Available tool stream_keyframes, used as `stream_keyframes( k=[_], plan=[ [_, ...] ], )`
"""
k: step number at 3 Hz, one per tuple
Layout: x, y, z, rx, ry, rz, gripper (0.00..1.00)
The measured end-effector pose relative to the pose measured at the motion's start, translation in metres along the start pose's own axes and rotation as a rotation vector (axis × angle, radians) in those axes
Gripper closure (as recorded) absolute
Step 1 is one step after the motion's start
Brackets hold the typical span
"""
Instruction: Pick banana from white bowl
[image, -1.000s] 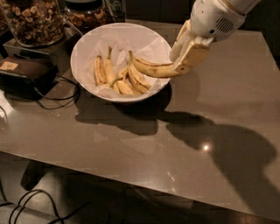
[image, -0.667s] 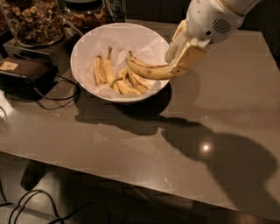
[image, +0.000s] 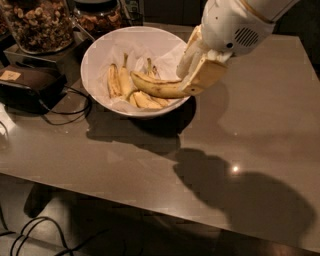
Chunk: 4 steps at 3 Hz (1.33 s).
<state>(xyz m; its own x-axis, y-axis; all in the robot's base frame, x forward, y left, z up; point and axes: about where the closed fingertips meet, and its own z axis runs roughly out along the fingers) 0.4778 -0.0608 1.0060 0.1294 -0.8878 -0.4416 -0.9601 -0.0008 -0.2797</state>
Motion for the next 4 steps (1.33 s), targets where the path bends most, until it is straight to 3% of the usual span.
stream_keyframes(
  k=[2,3,4],
  plan=[
    [-0.019,0.036,-0.025,0.013,-0.058,-0.034,1.0],
    [-0.028,0.076,-0.042,0.011,-0.109,-0.031,1.0],
    [-0.028,0.076,-0.042,0.01,-0.11,-0.031,1.0]
  ],
)
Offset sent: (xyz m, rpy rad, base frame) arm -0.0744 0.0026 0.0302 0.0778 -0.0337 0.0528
